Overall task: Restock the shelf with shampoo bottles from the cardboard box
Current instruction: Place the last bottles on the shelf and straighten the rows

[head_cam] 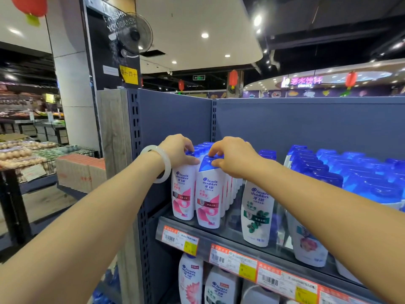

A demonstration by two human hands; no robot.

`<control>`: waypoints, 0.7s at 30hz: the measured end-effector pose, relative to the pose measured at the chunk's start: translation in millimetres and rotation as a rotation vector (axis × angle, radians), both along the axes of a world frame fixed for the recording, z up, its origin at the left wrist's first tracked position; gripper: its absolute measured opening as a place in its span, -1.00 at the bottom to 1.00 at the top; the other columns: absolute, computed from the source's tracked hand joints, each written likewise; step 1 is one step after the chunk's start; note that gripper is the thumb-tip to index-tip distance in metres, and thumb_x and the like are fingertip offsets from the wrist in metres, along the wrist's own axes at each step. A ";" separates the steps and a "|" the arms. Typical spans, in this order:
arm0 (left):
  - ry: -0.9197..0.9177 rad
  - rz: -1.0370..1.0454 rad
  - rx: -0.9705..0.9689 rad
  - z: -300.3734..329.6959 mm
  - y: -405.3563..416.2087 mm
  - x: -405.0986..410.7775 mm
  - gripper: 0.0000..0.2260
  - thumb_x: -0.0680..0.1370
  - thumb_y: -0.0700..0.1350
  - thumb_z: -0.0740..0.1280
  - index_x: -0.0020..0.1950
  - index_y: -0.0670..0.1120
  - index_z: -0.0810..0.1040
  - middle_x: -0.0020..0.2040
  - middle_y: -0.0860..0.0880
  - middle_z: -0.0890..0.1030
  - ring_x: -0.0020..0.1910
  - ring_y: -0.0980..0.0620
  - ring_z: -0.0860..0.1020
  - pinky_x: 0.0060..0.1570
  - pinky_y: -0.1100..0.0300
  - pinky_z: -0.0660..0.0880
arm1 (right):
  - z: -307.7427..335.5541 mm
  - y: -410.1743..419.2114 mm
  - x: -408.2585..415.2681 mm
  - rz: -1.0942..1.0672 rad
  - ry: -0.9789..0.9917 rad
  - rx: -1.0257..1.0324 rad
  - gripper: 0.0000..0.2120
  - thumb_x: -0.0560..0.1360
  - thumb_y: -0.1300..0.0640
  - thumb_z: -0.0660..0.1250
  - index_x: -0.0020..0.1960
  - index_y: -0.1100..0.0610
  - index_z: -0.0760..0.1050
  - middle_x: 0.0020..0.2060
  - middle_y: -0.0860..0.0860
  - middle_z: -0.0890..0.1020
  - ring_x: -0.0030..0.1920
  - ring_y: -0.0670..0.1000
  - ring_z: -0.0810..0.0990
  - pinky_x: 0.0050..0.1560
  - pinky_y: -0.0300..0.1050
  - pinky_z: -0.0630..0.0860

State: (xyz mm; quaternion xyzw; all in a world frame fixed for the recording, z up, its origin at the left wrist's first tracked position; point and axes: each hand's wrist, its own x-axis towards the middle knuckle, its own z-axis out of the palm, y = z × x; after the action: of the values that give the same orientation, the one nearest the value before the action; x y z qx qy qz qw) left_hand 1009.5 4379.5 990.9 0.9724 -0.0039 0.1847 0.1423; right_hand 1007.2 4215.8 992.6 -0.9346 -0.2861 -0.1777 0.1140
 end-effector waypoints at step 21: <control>-0.041 -0.007 -0.057 -6.8 3.3 -4.2 -0.62 0.42 0.05 0.42 0.18 -0.06 0.54 0.19 -0.06 0.56 0.11 -0.03 0.54 -0.01 0.15 0.50 | -4.4 -0.6 3.2 0.006 -0.024 0.010 -0.75 0.53 0.09 0.26 0.20 0.03 0.50 0.19 0.03 0.53 0.18 0.07 0.48 0.22 0.03 0.30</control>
State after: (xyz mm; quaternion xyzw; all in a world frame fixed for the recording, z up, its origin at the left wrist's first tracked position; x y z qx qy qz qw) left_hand 1005.4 4382.8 984.1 0.9639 -0.0050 0.2042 0.1707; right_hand 1010.4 4215.3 988.2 -0.9309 -0.2896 -0.1902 0.1157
